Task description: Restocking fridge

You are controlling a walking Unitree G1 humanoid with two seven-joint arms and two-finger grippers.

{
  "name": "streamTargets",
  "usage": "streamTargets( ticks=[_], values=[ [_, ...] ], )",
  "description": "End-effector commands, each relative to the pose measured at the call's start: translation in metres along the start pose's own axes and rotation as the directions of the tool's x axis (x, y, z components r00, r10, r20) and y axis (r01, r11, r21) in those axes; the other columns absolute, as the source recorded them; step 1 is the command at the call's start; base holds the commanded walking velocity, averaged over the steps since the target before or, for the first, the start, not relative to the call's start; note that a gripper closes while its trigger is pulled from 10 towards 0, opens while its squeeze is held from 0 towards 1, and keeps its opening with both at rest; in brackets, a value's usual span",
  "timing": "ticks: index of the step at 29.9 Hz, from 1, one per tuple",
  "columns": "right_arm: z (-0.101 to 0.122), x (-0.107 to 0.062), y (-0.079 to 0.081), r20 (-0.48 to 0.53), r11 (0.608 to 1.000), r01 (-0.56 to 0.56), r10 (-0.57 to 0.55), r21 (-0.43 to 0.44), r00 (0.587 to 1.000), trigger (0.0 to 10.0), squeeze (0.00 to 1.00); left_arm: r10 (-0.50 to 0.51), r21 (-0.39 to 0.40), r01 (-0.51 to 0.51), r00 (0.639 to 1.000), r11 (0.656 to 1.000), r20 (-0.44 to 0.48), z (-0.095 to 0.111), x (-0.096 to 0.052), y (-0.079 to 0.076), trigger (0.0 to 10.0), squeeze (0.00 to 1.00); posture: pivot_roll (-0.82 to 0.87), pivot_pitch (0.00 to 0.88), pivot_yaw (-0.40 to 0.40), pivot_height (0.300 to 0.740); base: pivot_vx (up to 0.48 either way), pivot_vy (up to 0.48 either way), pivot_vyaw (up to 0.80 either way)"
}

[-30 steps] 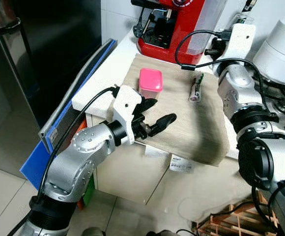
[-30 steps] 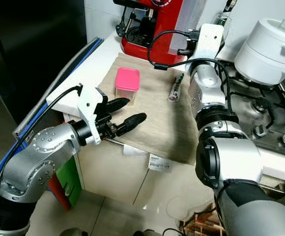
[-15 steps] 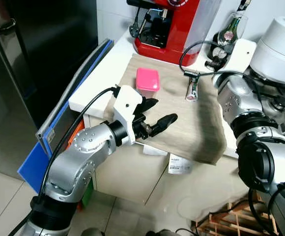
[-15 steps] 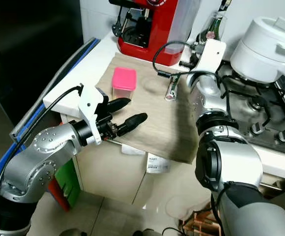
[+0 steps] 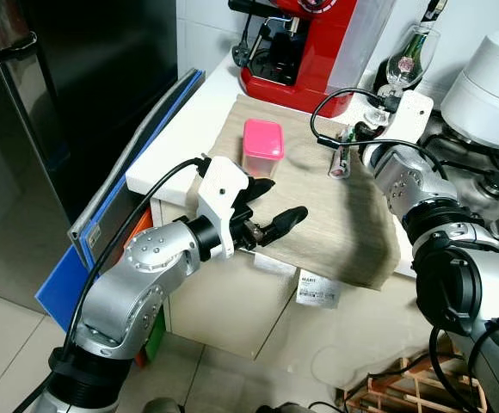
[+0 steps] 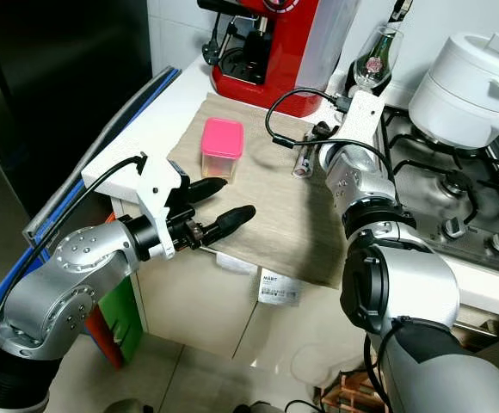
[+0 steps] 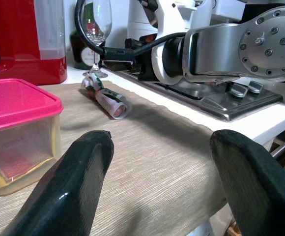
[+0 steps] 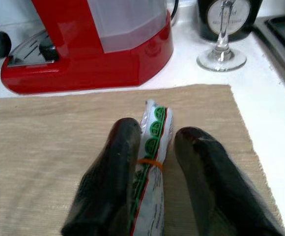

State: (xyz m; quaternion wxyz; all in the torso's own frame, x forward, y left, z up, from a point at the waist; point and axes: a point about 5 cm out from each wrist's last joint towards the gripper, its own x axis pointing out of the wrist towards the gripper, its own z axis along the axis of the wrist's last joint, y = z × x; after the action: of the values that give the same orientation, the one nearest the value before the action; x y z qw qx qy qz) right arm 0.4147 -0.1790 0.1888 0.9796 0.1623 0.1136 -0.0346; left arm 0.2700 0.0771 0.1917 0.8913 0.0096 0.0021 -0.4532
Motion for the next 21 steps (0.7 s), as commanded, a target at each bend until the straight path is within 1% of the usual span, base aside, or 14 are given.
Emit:
streamTargets(
  ticks=[1, 7, 10, 14, 18, 21],
  values=[
    [0.019, 0.0, 0.002, 0.014, 1.0, -0.016, 0.016, 0.001, 1.0, 10.0, 1.0, -0.02, 0.025, 0.02, 1.0, 0.999, 0.017, 0.005, 0.004, -0.003, 10.0, 0.0, 0.1, 0.0, -0.152, 0.74, 0.0, 0.0, 0.0],
    [0.029, -0.001, 0.001, 0.01, 1.0, -0.008, 0.008, -0.013, 1.0, 10.0, 1.0, -0.018, 0.02, 0.017, 1.0, 1.0, 0.019, 0.004, 0.004, -0.004, 10.0, 0.0, 0.09, 0.0, -0.154, 0.74, 0.0, 0.0, 0.0],
    [0.031, -0.001, 0.002, -0.02, 0.997, -0.019, 0.017, -0.074, 1.0, 10.0, 1.0, -0.018, 0.012, 0.017, 1.0, 1.0, 0.021, 0.003, 0.005, -0.005, 10.0, 0.0, 0.09, 0.0, -0.154, 0.74, 0.0, 0.0, 0.0],
    [0.032, -0.001, 0.001, -0.032, 0.995, -0.018, 0.015, -0.098, 0.999, 10.0, 1.0, -0.021, 0.016, 0.02, 1.0, 1.0, 0.022, 0.003, 0.006, -0.006, 10.0, 0.0, 0.08, 0.0, -0.154, 0.74, 0.0, 0.0, 0.0],
    [0.025, -0.001, -0.001, -0.073, 0.99, -0.021, 0.011, -0.136, 0.997, 10.0, 1.0, -0.02, 0.013, 0.019, 0.999, 1.0, 0.027, 0.004, 0.007, -0.005, 10.0, 0.0, 0.08, 0.0, -0.156, 0.74, 0.0, 0.0, 0.0],
    [0.02, -0.001, -0.001, -0.094, 0.99, -0.026, 0.013, -0.14, 0.995, 10.0, 1.0, -0.02, 0.013, 0.02, 0.999, 1.0, 0.03, 0.004, 0.007, -0.006, 10.0, 0.0, 0.08, 0.0, -0.156, 0.74, 0.0, 0.0, 0.0]
  ],
)
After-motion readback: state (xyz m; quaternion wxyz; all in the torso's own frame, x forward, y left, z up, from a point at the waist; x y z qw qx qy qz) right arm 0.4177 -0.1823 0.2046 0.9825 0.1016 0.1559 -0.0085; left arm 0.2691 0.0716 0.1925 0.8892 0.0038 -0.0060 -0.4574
